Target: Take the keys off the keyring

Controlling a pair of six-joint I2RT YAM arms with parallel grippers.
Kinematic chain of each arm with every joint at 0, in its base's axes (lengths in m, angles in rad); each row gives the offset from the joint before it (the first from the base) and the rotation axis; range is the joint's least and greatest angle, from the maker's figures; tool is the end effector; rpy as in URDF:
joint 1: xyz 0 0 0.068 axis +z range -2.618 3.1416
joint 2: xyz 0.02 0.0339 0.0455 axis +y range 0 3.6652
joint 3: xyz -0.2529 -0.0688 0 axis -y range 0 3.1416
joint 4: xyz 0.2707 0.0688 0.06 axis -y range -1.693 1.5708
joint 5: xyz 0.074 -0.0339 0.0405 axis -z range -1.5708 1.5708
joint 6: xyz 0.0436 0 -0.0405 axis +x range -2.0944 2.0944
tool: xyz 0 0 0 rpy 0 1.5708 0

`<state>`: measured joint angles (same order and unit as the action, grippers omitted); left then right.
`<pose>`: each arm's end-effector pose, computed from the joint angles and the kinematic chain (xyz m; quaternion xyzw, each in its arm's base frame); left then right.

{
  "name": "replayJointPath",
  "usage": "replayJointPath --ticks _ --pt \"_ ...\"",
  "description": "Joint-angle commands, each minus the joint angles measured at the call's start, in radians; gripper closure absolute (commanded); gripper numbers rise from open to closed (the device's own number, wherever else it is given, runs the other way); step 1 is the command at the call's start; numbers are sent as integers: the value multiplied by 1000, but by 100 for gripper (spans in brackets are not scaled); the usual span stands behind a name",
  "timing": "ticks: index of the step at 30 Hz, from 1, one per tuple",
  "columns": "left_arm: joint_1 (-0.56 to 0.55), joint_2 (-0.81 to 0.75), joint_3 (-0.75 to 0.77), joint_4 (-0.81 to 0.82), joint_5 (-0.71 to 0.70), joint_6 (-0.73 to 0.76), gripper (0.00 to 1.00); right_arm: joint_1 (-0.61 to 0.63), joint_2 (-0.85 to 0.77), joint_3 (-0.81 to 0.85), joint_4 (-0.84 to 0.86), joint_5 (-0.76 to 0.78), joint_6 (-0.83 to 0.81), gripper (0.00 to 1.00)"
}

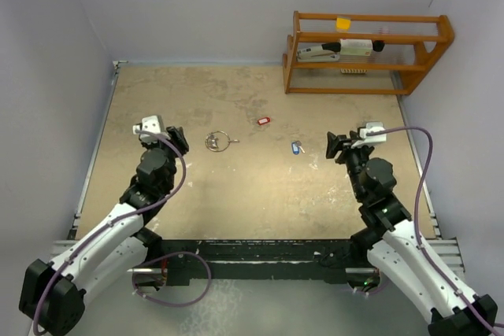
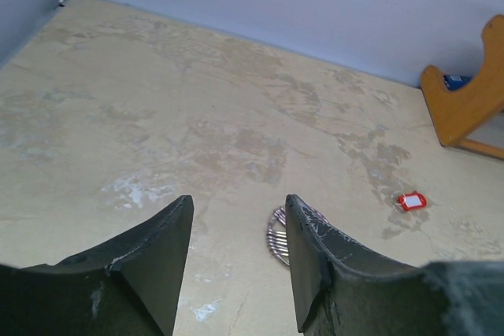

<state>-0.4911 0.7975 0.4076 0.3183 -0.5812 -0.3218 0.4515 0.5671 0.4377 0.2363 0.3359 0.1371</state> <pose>0.2112 -0.0858 0.2392 -0.1352 0.7153 -0.0654 0.6825 0.1839 0.0732 0.2862 0.0197 0.6703 0.1058 0.7343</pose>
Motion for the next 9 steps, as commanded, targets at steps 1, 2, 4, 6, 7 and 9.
replayJointPath --ticks 1,2,4,6,7,9 --pt "6 -55 6 -54 -113 13 53 4 -22 -7 99 123 -11 35" --pt "6 -63 7 -63 -132 15 54 4 -26 -11 107 141 -11 35" --pt "6 -82 1 -77 -164 20 55 4 -42 -32 131 180 -11 34" --pt "6 -105 -9 -83 -179 31 57 5 -69 -52 148 224 -9 34" --pt "6 -115 -16 -82 -182 35 57 4 -84 -60 154 234 -11 34" --pt "6 -128 -22 -81 -190 39 57 4 -101 -66 153 241 -14 33"
